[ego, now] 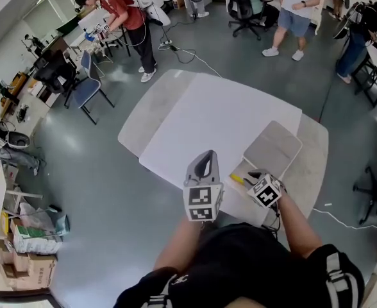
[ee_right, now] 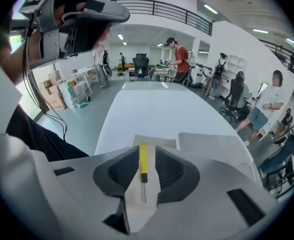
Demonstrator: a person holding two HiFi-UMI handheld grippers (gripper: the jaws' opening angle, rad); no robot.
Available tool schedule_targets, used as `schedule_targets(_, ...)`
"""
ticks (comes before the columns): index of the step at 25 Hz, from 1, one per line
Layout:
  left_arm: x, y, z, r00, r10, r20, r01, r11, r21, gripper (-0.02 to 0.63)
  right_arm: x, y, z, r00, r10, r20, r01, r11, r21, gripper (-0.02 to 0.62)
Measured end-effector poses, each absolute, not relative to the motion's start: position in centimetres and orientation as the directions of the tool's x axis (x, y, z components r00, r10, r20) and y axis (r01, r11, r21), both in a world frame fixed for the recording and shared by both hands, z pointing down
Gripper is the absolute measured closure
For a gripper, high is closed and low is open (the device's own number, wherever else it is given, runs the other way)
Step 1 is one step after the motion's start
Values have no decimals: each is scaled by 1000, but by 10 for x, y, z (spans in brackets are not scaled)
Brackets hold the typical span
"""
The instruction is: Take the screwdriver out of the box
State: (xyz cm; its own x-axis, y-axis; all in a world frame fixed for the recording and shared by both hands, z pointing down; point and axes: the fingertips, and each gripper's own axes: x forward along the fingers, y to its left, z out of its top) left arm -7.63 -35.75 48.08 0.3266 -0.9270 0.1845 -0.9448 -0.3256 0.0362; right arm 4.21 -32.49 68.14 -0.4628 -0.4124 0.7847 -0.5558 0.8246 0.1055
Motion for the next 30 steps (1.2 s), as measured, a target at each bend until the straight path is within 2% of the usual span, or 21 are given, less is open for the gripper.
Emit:
schedule_targets(7,-87,-350,482,297,-936,191,-955,-296,37,601,37,-328,712,-382,-357,852,-453,876,164,529)
schedule_targets(21,-107,-348,487,246,-947,205,-969,-246,25,601,22,-335,750,-306,-256,917,-385,914,127,529)
schedule_targets(30,-117,-351,491,229,-949,218,-973,-229,28,601,25,-340,776,-224,-185,957,-389,917,86,529)
